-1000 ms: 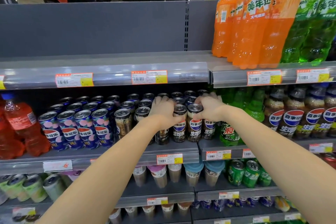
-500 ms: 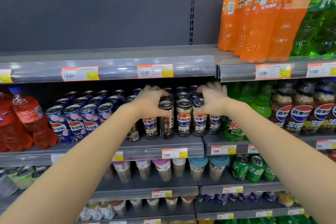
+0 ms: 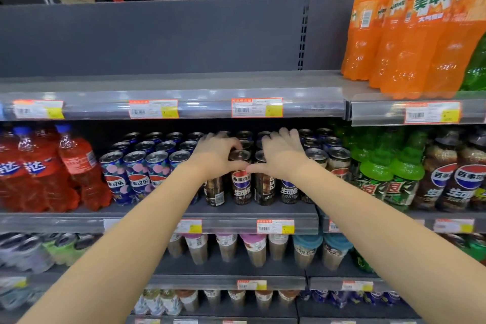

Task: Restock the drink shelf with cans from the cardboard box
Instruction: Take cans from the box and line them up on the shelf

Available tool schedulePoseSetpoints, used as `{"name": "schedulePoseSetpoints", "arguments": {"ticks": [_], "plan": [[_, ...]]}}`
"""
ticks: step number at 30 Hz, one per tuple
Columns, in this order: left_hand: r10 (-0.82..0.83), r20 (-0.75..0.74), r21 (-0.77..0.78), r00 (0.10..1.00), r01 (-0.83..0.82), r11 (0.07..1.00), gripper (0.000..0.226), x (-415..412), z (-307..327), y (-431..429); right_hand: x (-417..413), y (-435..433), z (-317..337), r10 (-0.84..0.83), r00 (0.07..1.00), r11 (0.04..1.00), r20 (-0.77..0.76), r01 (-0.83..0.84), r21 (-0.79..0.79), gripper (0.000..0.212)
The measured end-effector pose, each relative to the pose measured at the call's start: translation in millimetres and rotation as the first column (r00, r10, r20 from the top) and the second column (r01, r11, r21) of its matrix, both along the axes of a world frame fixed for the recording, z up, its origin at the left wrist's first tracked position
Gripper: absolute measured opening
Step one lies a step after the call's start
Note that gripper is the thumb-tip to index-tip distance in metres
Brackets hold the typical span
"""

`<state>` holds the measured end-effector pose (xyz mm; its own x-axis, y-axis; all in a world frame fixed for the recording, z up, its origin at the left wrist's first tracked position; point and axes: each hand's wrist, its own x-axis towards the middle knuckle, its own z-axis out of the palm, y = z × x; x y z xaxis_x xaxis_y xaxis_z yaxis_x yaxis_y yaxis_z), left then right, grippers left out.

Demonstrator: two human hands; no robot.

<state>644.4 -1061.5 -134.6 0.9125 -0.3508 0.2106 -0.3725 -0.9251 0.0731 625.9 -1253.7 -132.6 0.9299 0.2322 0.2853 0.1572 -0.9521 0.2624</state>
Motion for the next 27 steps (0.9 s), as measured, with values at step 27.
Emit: {"name": "schedulePoseSetpoints", "arguments": {"ticks": [27], "plan": [[-0.093, -0.043, -0.219, 0.995, 0.081, 0.972, 0.047, 2, -11, 8, -3, -10, -3, -0.003, 0.992, 0.917, -0.125, 0.052, 0.395, 0.045]]}}
